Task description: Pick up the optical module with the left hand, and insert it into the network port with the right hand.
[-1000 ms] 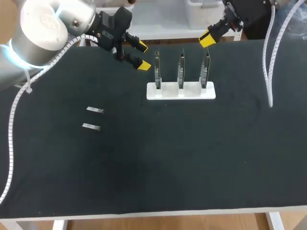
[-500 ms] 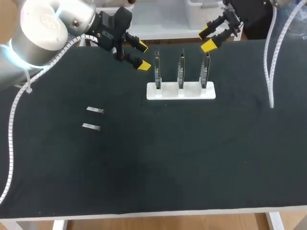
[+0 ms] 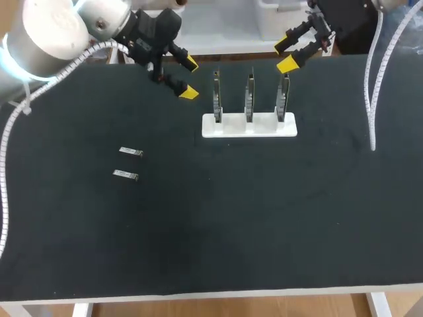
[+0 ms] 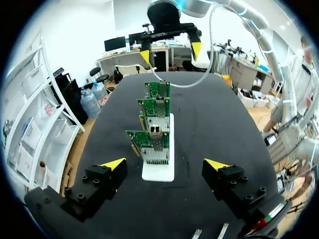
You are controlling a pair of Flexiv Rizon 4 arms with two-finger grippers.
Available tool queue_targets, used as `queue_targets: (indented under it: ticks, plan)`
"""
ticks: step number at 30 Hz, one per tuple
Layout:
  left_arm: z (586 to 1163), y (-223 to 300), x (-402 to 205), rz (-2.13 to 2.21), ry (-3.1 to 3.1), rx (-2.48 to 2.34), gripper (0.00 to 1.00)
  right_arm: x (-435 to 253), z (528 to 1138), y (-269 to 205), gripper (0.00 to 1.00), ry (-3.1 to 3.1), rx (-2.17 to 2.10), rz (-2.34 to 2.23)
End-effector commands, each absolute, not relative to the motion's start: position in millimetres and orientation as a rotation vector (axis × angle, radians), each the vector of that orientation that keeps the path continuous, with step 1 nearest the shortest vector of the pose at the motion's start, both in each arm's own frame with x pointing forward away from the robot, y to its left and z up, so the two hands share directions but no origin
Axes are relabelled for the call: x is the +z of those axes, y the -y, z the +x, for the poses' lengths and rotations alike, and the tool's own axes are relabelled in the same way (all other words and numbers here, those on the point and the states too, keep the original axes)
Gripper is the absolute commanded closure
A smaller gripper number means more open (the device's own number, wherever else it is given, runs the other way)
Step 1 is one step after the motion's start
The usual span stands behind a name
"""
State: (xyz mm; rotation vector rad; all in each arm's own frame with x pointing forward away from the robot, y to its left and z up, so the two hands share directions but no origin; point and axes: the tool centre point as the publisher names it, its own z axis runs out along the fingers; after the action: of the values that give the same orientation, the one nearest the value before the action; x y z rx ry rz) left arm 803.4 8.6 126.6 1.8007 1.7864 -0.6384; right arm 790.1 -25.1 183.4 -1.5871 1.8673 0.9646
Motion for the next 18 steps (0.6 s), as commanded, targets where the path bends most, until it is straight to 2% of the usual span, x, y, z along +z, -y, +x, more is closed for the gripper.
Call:
queue_targets:
  ticks: [1,18]
  plan:
    - [810.3,-18.2,135.0,1.887,-1.789,-0.626,0.00,183.8,783.7,25.3,0.00,-1.873,0.922,-1.564]
    - [771.3,-62.8,115.6,2.174,-1.884,-0.515,0.00,183.8,783.7,25.3,0.00,-1.873,0.922,-1.564]
